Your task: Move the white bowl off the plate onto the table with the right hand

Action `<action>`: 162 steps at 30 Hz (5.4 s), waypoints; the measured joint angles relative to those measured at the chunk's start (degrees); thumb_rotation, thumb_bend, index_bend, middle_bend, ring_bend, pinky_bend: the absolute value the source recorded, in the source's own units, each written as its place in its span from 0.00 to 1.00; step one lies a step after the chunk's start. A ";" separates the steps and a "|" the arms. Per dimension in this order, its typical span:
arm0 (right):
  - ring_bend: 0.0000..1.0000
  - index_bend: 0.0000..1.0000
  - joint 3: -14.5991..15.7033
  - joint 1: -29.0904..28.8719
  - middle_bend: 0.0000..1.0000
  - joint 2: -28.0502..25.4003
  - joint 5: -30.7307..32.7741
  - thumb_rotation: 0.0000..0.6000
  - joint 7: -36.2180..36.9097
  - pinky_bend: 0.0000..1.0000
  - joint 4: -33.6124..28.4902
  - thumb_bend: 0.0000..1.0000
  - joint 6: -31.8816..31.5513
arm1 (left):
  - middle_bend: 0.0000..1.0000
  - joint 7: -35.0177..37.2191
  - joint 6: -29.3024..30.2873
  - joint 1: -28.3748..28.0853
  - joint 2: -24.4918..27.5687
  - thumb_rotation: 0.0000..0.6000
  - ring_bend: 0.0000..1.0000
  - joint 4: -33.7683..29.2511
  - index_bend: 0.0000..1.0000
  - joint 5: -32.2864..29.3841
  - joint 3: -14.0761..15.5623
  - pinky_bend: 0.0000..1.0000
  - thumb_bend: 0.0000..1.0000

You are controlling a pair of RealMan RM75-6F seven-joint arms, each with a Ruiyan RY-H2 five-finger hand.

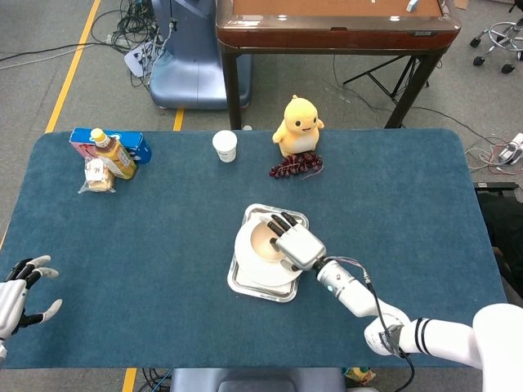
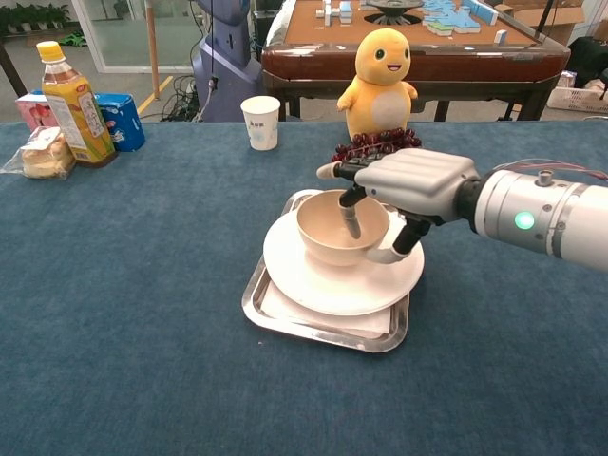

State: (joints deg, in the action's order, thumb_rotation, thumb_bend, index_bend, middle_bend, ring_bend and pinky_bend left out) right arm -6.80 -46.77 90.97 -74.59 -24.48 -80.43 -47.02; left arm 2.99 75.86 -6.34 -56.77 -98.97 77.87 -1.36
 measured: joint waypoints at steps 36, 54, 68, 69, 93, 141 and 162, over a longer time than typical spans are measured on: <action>0.00 0.62 1.34 -1.85 0.02 0.86 2.76 1.00 -3.48 0.06 -0.60 0.47 0.00 | 0.18 0.57 -0.24 0.12 0.37 1.00 0.10 -0.07 0.35 -0.44 -0.23 0.36 0.25; 0.00 0.66 0.50 -2.06 0.02 -2.14 3.36 1.00 -4.32 0.06 -4.29 0.47 -1.68 | 0.18 0.21 -0.30 0.12 0.33 1.00 0.10 -0.13 0.35 -0.74 -0.32 0.36 0.25; 0.00 0.69 0.68 -1.32 0.02 -9.53 9.42 1.00 -9.72 0.05 -13.17 0.47 -2.83 | 0.18 -0.71 -0.53 0.01 0.07 1.00 0.10 -0.18 0.35 -0.92 -0.26 0.36 0.25; 0.00 0.69 0.84 -1.23 0.02 -10.22 10.13 1.00 -10.31 0.05 -13.96 0.47 -2.89 | 0.18 -0.76 -0.55 0.00 0.04 1.00 0.10 -0.18 0.35 -0.94 -0.26 0.36 0.25; 0.00 0.69 8.67 1.60 0.02 -14.38 16.79 1.00 -13.89 0.01 -16.00 0.47 -2.52 | 0.18 -2.07 -0.96 -0.25 -0.43 1.00 0.10 -0.26 0.35 -1.47 -0.25 0.36 0.25; 0.00 0.49 15.26 29.82 0.02 -31.60 -0.59 1.00 -7.68 0.00 -31.94 0.16 -40.17 | 0.18 0.26 1.02 -0.28 -1.68 1.00 0.10 1.26 0.35 1.89 -0.21 0.37 0.25; 0.00 0.49 11.21 37.09 0.02 -32.57 -4.04 1.00 4.16 0.00 -24.15 0.16 -41.28 | 0.18 2.41 2.90 -0.10 -2.98 1.00 0.10 3.30 0.35 4.13 -0.59 0.38 0.25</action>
State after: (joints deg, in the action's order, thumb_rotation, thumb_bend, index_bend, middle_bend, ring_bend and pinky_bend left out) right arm 4.41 -9.68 58.40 -78.63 -20.32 -104.58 -88.29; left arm 5.40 78.76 -6.44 -59.75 -95.67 81.99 -1.95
